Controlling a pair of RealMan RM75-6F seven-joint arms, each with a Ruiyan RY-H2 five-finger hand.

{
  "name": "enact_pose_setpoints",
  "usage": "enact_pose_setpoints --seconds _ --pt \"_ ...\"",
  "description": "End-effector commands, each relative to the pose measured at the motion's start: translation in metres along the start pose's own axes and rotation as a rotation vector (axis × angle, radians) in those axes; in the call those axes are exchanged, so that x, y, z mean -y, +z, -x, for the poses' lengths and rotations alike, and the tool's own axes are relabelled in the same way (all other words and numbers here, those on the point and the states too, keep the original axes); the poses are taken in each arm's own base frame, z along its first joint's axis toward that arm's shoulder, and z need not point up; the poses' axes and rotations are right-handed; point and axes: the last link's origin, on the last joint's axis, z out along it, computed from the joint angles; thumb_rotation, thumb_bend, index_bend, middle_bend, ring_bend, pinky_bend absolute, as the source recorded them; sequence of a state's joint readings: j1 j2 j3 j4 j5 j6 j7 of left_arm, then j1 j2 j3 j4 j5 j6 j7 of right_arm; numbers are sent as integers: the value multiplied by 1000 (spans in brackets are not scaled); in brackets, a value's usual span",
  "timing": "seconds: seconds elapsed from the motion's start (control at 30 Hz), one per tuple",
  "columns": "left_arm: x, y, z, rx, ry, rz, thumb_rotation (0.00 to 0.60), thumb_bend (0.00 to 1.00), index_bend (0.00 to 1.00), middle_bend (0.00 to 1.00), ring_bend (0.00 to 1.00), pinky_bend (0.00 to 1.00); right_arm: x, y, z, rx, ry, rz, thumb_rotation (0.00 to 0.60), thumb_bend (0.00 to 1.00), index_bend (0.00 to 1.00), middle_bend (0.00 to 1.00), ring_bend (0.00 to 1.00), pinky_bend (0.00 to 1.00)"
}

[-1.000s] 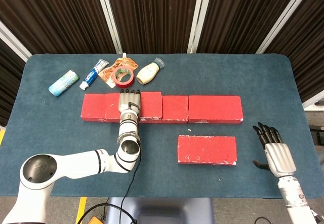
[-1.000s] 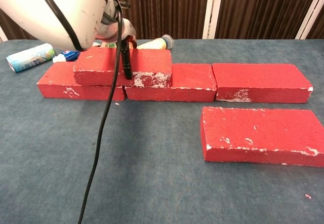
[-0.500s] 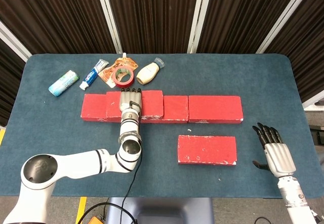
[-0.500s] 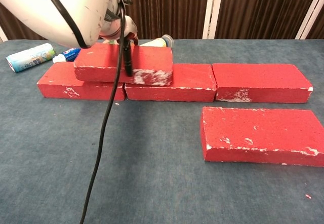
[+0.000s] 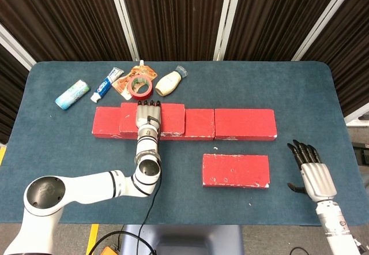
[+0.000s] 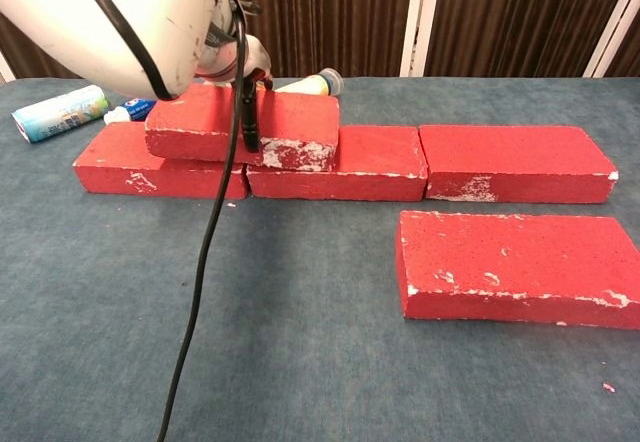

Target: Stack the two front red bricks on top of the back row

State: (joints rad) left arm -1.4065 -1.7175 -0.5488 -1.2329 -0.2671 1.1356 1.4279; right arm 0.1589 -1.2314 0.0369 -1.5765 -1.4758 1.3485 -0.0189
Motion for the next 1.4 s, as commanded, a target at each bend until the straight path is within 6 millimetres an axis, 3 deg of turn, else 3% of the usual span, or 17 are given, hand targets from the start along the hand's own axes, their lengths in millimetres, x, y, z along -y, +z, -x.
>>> enact_pose_setpoints --seconds 0.03,0.83,1.13,1.23,1.4 --pt "0 -1 0 0 4 0 600 239 0 21 0 9 0 0 0 0 0 0 600 0 46 107 0 0" --pt "0 -9 -2 2 11 9 600 222 0 0 0 9 0 0 -1 -3 4 -1 600 0 46 107 0 0" --pt "13 -50 -23 -123 20 137 600 221 0 0 0 3 0 -1 -2 -7 0 -2 600 0 46 107 0 0" --pt "30 -76 -19 -223 41 223 600 225 0 0 0 2 1 -2 -1 -6 -1 -5 600 0 46 107 0 0" --pt "78 -116 -2 -306 12 278 600 223 0 0 0 2 3 -1 0 -4 -4 -8 600 0 46 107 0 0"
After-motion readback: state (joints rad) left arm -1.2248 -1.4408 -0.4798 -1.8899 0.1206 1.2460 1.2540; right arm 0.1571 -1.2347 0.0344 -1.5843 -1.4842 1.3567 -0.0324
